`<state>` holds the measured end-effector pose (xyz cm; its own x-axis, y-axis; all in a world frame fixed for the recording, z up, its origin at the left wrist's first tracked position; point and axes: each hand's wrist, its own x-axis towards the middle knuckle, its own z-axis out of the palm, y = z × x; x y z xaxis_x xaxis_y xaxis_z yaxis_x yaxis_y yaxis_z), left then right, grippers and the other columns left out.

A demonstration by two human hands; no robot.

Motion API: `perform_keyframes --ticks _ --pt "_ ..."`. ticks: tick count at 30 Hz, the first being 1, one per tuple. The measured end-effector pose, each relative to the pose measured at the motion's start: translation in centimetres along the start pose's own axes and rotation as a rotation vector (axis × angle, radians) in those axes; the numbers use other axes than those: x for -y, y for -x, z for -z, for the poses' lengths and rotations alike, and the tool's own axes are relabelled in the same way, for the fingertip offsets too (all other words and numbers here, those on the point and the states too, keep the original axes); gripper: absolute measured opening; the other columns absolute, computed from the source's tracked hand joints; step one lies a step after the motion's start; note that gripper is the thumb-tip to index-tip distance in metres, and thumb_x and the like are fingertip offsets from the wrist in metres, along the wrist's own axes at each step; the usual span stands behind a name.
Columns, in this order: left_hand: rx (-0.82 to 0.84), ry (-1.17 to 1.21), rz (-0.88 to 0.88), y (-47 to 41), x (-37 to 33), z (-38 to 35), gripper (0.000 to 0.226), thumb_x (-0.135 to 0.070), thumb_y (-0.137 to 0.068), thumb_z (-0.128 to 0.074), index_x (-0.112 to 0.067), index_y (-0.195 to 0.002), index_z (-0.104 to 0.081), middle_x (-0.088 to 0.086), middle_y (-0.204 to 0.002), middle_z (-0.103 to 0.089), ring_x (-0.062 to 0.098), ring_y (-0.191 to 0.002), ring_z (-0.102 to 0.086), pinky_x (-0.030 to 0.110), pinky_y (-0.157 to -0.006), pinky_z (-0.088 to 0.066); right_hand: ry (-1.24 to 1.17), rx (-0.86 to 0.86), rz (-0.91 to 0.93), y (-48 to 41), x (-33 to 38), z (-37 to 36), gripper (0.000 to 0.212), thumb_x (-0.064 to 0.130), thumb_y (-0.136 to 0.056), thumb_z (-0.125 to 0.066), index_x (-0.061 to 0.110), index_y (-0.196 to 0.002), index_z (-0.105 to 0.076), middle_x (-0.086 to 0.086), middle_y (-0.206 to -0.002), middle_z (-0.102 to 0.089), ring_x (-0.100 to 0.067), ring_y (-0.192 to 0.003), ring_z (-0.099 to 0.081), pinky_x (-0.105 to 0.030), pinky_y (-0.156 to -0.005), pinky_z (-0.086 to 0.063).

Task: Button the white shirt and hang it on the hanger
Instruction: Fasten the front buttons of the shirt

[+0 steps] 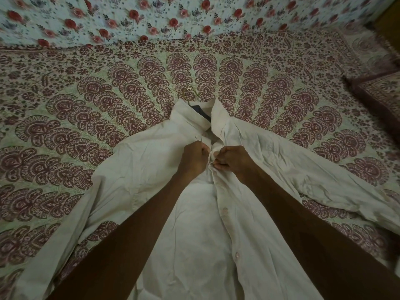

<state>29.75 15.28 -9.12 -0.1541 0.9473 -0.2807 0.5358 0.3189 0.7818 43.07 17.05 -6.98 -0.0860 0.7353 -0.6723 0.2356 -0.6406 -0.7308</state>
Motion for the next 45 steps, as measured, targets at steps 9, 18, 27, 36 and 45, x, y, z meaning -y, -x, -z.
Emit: perform_keyframes --ticks 9,18,27,36,45 --pt "-0.041 0.005 -0.033 0.4 0.1 -0.3 0.019 -0.007 -0.093 -0.05 0.0 -0.096 -0.068 0.014 -0.099 -0.071 0.026 -0.092 -0.066 0.035 -0.084 -0.054 -0.052 0.039 0.002 -0.5 -0.6 0.0 0.018 -0.007 -0.093 -0.052 0.008 -0.084 -0.059 -0.01 -0.084 -0.062 -0.028 -0.088 -0.069 -0.041 -0.096 -0.053" --pt "-0.075 -0.06 -0.054 0.6 -0.1 -0.6 0.018 -0.008 -0.094 -0.052 -0.001 -0.092 -0.069 0.013 -0.098 -0.071 0.026 -0.094 -0.066 0.035 -0.085 -0.053 -0.363 0.188 -0.018 -0.4 -1.9 0.6 0.027 -0.002 -0.103 -0.028 0.005 -0.097 -0.054 -0.01 -0.093 -0.059 -0.013 -0.074 -0.068 -0.028 -0.095 -0.05" --pt "-0.063 -0.021 -0.034 0.2 0.0 0.0 0.017 -0.007 -0.089 -0.056 -0.003 -0.09 -0.072 0.01 -0.095 -0.073 0.021 -0.088 -0.066 0.024 -0.083 -0.049 -0.359 0.165 -0.014 -0.8 -2.1 1.1 0.017 -0.003 -0.098 -0.05 -0.005 -0.112 -0.059 -0.013 -0.091 -0.072 -0.019 -0.087 -0.072 -0.03 -0.08 -0.06" --pt "0.04 0.146 0.044 -0.5 0.7 1.2 0.014 0.001 -0.082 -0.063 -0.006 -0.083 -0.075 0.013 -0.078 -0.075 0.024 -0.07 -0.073 0.037 -0.078 -0.06 -0.256 0.103 0.005 -0.2 -1.5 0.4 0.032 0.001 -0.1 -0.042 -0.011 -0.127 -0.053 -0.027 -0.133 -0.056 -0.026 -0.106 -0.065 -0.025 -0.075 -0.058" --pt "0.1 0.266 0.177 -0.7 -0.4 1.8 0.012 -0.013 -0.088 -0.069 -0.002 -0.088 -0.073 0.008 -0.069 -0.07 0.007 -0.052 -0.068 0.018 -0.053 -0.056 -0.114 -0.11 0.136 -0.6 -1.9 -0.7 0.011 -0.004 -0.086 -0.065 -0.004 -0.095 -0.071 -0.023 -0.101 -0.071 -0.03 -0.088 -0.072 -0.029 -0.069 -0.06"
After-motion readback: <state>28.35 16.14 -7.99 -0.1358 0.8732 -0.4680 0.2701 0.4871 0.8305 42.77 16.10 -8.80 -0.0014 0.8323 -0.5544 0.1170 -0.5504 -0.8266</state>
